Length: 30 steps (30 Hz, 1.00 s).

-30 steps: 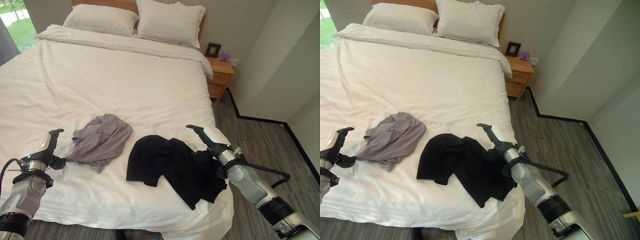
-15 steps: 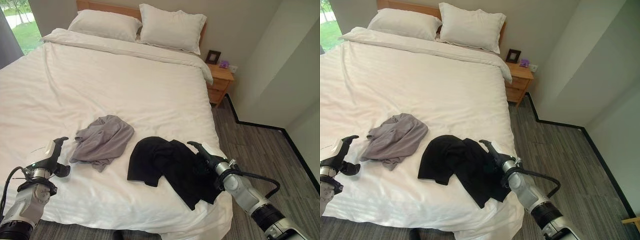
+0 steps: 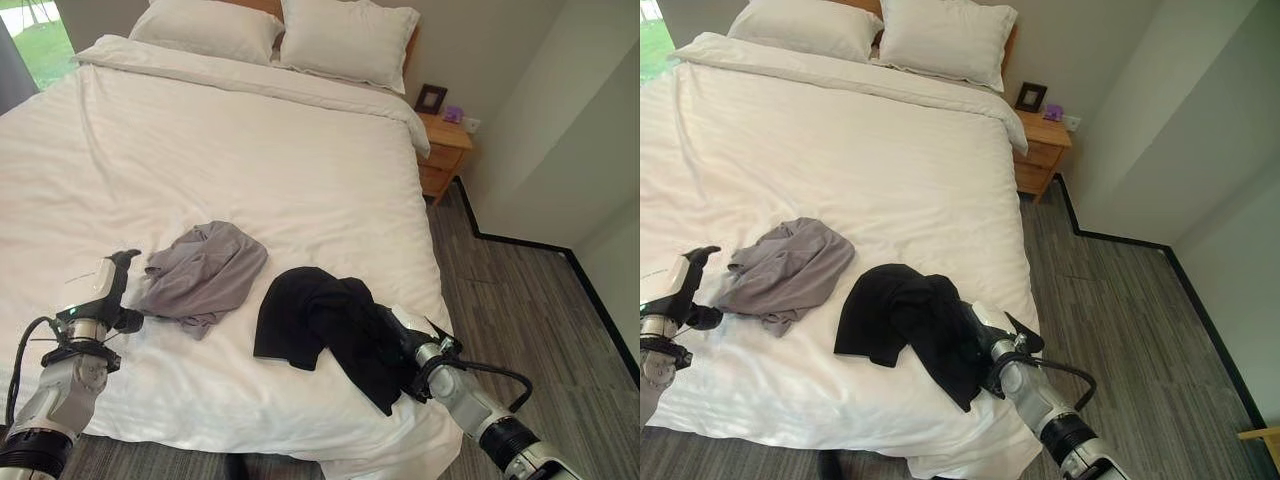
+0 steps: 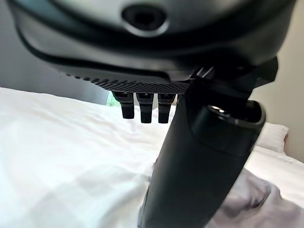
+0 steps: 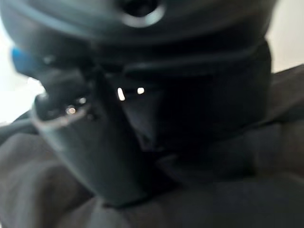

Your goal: Pick up bed clothes into laundry basket.

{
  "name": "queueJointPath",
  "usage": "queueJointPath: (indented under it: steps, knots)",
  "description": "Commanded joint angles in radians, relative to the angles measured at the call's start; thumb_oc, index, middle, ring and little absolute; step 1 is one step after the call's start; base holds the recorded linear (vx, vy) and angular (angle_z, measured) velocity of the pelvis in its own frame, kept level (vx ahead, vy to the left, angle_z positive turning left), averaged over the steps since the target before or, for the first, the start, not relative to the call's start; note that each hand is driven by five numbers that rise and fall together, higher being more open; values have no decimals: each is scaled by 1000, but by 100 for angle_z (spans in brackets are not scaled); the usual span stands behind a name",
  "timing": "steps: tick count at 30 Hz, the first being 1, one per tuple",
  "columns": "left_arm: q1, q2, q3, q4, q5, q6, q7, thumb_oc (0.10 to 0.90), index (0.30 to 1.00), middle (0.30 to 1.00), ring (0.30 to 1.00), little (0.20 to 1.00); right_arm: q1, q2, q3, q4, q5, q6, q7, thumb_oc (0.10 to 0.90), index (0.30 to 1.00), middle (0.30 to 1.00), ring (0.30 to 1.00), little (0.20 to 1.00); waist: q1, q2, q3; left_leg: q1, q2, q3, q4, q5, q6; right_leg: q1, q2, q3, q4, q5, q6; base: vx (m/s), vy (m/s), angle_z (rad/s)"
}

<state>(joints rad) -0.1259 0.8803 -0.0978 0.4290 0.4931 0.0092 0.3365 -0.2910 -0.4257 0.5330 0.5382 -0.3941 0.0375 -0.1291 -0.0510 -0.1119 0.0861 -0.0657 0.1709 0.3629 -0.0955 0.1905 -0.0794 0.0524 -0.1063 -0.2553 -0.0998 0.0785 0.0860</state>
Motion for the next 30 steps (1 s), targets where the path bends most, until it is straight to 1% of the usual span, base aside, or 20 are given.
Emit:
queueJointPath:
  steps: [1, 2, 3, 4, 5, 7, 8, 9, 10, 11, 12, 13, 14, 17, 18, 20, 21, 22, 26, 30]
  knots:
    - [-588, 40, -292, 199, 94, 32, 89, 800, 900, 900, 900, 900, -180, 42, 113, 86, 2, -41, -22, 400, 300, 300, 300, 300, -25, 79, 26, 28, -21, 38, 8, -113, -31, 4, -54, -7, 13, -24, 68, 23, 23, 19]
    - [-605, 37, -307, 211, 92, 30, 93, 800, 900, 900, 900, 900, -180, 43, 107, 88, 2, -42, -23, 400, 300, 300, 300, 300, -18, 77, 27, 28, -21, 39, 8, -113, -31, 3, -55, -6, 13, -24, 68, -9, 17, 15]
    - [-664, 15, -365, 298, 95, 49, 94, 800, 900, 900, 900, 900, -193, 58, 125, 92, 8, -47, -35, 400, 300, 300, 300, 300, -26, 77, 30, 25, -20, 46, 8, -113, -30, -5, -55, 1, 13, -20, 69, -59, 21, -5]
    - [-759, -6, -443, 414, 109, 67, 75, 800, 900, 900, 900, 900, -215, 77, 154, 89, 23, -58, -47, 400, 300, 300, 300, 300, -41, 81, 39, 16, -19, 55, 8, -112, -28, -24, -54, 11, 13, -14, 72, -86, 31, -31]
    - [-794, -8, -469, 460, 111, 67, 73, 800, 900, 900, 900, 900, -223, 79, 158, 80, 29, -64, -53, 400, 300, 300, 300, 300, -44, 80, 46, 8, -18, 59, 8, -110, -28, -36, -54, 18, 13, -9, 73, -101, 31, -43]
    - [-850, -6, -503, 507, 112, 71, 64, 800, 900, 900, 900, 900, -226, 79, 167, 63, 35, -72, -58, 400, 300, 300, 300, 300, -53, 79, 58, -7, -18, 65, 8, -108, -27, -58, -54, 26, 13, -1, 76, -40, 23, -42]
    - [-856, -4, -507, 520, 108, 70, 60, 800, 900, 900, 900, 900, -225, 78, 169, 57, 39, -74, -63, 400, 300, 300, 300, 300, -55, 80, 60, -5, -19, 55, 8, -129, -36, -58, -55, 36, 13, -13, 86, 23, 24, -26]
    - [-862, -4, -511, 538, 105, 68, 58, 800, 900, 900, 900, 900, -222, 78, 170, 53, 38, -77, -64, 400, 300, 300, 300, 300, -55, 79, 63, -8, -19, 57, 8, -128, -36, -64, -55, 39, 13, -11, 86, 29, 21, -19]
    - [-881, -1, -512, 497, 111, 83, 43, 800, 900, 900, 900, 900, -215, 74, 164, 50, 33, -73, -64, 400, 300, 300, 300, 300, -55, 79, 66, -17, -18, 57, 8, -126, -35, -72, -56, 40, 13, -7, 86, -108, -15, -16]
    - [-875, 4, -495, 446, 106, 84, 32, 800, 900, 900, 900, 900, -204, 72, 148, 42, 31, -67, -67, 400, 300, 300, 300, 300, -51, 76, 77, -32, -16, 68, 8, -101, -27, -84, -56, 28, 13, 9, 78, -116, -31, -9]
    - [-854, 16, -469, 389, 111, 85, 33, 800, 900, 900, 900, 900, -193, 68, 137, 38, 32, -62, -71, 400, 300, 300, 300, 300, -49, 74, 80, -38, -16, 64, 8, -100, -27, -88, -56, 27, 13, 9, 78, 0, 0, 0]
    - [-852, 15, -468, 389, 111, 85, 32, 800, 900, 900, 900, 900, -193, 68, 137, 39, 32, -62, -70, 400, 300, 300, 300, 300, -49, 76, 75, -29, -18, 50, 8, -123, -36, -79, -57, 35, 13, -7, 86, -6, -32, 3]
    - [-802, 19, -421, 317, 111, 87, 24, 800, 900, 900, 900, 900, -177, 64, 116, 44, 28, -53, -70, 400, 300, 300, 300, 300, -43, 70, 83, -40, -15, 64, 8, -100, -28, -89, -56, 27, 13, 7, 77, 0, 0, 0]
    - [-724, 3, -350, 256, 92, 94, -11, 800, 900, 900, 900, 900, -161, 67, 94, 55, 16, -33, -61, 400, 300, 300, 300, 300, -36, 64, 86, -37, -14, 66, 8, -102, -28, -91, -55, 35, 13, 5, 74, -22, -14, 1]
    - [-720, 4, -346, 253, 93, 95, -12, 800, 900, 900, 900, 900, -161, 66, 96, 55, 16, -33, -61, 400, 300, 300, 300, 300, -36, 65, 85, -37, -13, 67, 8, -102, -28, -91, -55, 36, 13, 5, 74, 0, 0, 0]
    - [-651, -12, -268, 204, 29, 91, -57, 800, 900, 900, 900, 900, -153, 65, 73, 70, 16, -14, -52, 400, 300, 300, 300, 300, -29, 66, 86, -29, -16, 65, 8, -106, -26, -88, -57, 40, 13, 3, 72, 0, 0, 0]
    - [-606, 1, -223, 168, 0, 83, -66, 800, 900, 900, 900, 900, -145, 63, 55, 72, 23, -10, -41, 400, 300, 300, 300, 300, -22, 67, 83, -21, -19, 63, 8, -109, -25, -81, -58, 42, 13, 0, 70, 0, 0, 0]
    - [-601, 2, -218, 165, 1, 84, -67, 800, 900, 900, 900, 900, -144, 62, 57, 72, 23, -10, -41, 400, 300, 300, 300, 300, -23, 68, 83, -20, -19, 63, 8, -110, -25, -80, -58, 42, 13, 0, 70, 36, 9, -1]
    - [-481, 28, -138, 119, 0, 78, -76, 800, 900, 900, 900, 900, -111, 52, 27, 57, 30, -10, -22, 400, 300, 300, 300, 300, -15, 70, 73, 0, -25, 61, 8, -118, -25, -59, -60, 41, 13, -7, 68, 42, 3, 1]
    - [-444, 21, -135, 146, 29, 83, -80, 800, 900, 900, 900, 900, -112, 47, 19, 44, 43, -19, -16, 400, 300, 300, 300, 300, -17, 70, 77, 4, -24, 60, 8, -118, -23, -58, -57, 42, 13, -9, 68, 6, 3, 2]
